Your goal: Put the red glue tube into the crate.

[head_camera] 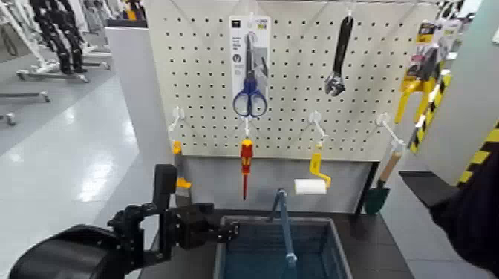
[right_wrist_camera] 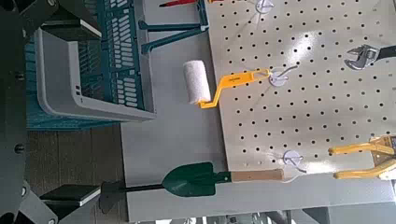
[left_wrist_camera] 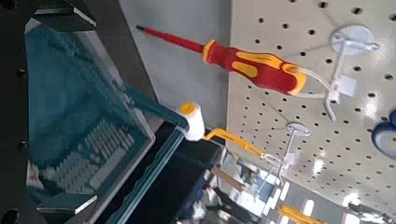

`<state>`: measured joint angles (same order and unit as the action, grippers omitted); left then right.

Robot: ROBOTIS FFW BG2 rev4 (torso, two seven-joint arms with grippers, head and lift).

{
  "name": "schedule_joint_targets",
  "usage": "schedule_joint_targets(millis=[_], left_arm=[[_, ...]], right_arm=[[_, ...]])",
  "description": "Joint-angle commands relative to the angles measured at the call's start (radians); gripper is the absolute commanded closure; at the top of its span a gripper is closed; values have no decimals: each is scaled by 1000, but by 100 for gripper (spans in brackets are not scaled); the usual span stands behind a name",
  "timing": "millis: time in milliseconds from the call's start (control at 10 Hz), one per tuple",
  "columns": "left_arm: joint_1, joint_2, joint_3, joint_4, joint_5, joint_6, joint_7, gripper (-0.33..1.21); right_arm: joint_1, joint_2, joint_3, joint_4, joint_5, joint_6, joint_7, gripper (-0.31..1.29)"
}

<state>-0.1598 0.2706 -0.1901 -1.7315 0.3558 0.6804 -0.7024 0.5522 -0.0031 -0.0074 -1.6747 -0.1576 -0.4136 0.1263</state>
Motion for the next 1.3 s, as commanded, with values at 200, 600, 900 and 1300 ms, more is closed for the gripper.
schedule_joint_targets(millis=[200,600,900,1300], left_arm=[[217,-51,84,-210,-268,-156,136,-8],[488,-44,75,-223,-339,-627,515,-8],[600,-30,43,-197,-374,-834,764,-7],[634,13,15,-247,-362,-805,824,3]], right_arm=[[3,137,-2,0,0,-5,0,14],[8,140,-5,-2,0,-4,0,14],[23,143,-20,-17,1,6,-4,13],[38,143,-23,-46,24,50,-37,11]])
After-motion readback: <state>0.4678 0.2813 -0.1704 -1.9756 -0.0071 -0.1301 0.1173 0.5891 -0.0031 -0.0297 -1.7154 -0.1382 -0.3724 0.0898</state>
